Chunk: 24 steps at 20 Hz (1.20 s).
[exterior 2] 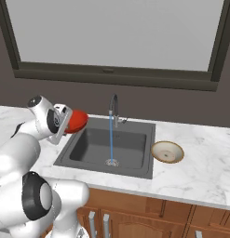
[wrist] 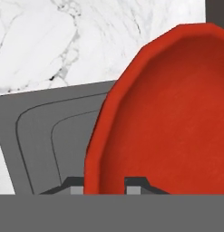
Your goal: Rinse each bowl for a few seconds and place them down in the sink or on the counter.
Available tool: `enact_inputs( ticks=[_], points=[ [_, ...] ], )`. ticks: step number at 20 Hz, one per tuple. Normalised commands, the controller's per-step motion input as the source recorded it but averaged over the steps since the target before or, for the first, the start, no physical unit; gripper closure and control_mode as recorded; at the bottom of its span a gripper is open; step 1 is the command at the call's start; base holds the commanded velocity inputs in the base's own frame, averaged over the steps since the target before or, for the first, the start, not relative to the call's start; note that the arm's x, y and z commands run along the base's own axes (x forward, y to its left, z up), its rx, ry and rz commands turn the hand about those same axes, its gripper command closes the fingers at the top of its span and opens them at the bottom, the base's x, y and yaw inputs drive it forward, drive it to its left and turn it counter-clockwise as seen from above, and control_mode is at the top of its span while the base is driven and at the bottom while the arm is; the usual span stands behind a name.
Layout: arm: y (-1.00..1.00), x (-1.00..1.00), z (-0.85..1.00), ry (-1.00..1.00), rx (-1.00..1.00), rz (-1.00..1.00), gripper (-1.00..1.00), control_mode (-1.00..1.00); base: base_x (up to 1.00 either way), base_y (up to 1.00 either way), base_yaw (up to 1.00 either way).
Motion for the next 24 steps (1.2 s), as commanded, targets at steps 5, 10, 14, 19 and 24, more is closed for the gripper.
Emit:
enact_inputs(
  ticks=[5,10,14,19,24],
  points=[
    [-0.15,0.17,-0.11,0.04,0.0,-0.01,1.0,-1.0,0.0,0.0,0.0],
    [-0.21,0.11,-0.07,0.0,0.0,-0.02,1.0,-1.0,0.0,0.0,0.0],
    [-0.22,0.07,-0.08,0.0,0.0,-0.02,1.0,-1.0,0.0,0.0,0.0],
    [-0.19,0.0,-0.09,0.0,0.0,-0.03,1.0,-1.0,0.0,0.0,0.0],
    [-0.17,0.0,-0.11,0.0,0.0,-0.04,1.0,-1.0,0.0,0.0,0.0]
  ],
)
